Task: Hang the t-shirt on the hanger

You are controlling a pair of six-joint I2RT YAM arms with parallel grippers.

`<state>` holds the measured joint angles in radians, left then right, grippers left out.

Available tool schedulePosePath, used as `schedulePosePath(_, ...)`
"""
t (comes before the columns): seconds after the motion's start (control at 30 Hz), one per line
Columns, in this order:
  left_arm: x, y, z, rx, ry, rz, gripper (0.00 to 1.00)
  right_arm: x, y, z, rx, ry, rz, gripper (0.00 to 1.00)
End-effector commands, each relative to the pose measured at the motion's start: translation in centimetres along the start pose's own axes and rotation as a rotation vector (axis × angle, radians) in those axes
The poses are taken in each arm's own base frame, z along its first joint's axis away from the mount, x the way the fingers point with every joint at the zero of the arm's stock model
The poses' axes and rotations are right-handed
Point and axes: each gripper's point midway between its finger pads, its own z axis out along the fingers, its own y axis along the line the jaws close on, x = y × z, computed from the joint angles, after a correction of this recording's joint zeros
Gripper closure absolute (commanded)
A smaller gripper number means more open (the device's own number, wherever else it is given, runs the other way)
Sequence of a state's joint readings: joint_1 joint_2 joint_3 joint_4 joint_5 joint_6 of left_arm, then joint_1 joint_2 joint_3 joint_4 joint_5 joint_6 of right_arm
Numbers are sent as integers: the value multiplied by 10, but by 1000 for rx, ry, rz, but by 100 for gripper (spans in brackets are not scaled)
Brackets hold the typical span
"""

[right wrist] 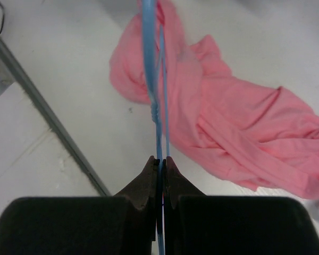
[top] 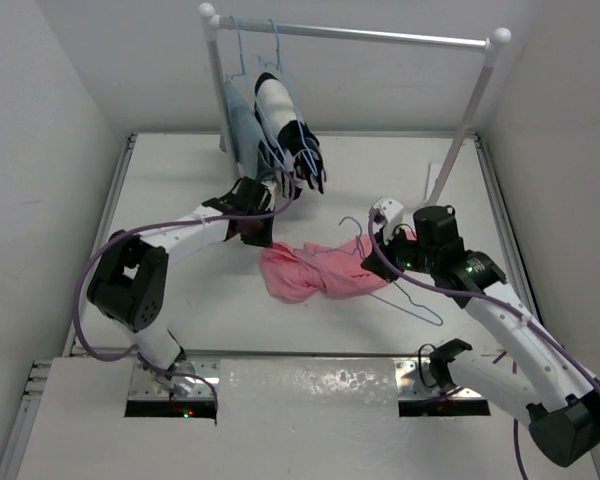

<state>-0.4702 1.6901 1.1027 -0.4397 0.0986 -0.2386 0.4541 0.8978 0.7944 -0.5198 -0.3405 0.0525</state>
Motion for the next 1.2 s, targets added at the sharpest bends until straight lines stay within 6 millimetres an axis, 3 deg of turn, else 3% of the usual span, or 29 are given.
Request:
schedulePosePath(0.0, -9, -6, -19, 59, -50, 119, 100, 0, 28, 1, -164, -7, 2, 100)
schedulePosePath(0.2, -9, -5, -27, 88, -90, 275, 100, -21, 19, 9, -161, -27, -119, 100)
schedulePosePath(0.43, -15, -14, -34, 129, -130, 299, 100, -48, 9, 13, -136, -61, -221, 100)
schedulePosePath(0.6, -32, -30, -45, 188, -180, 304, 100, -35, 9, 29, -174, -24, -222, 100)
schedulePosePath(0.73, -31, -32, -48, 199, -181, 299, 100, -30, 11, 32, -191, -13, -223, 100)
schedulePosePath(1.0, -43, -39, -55, 233, -213, 386, 100, -38, 15, 40, -214, -47, -224, 100)
schedulePosePath(1.17, -55, -67, -74, 371, -249, 485, 100, -34, 48, 58, -331, -2, -267, 100)
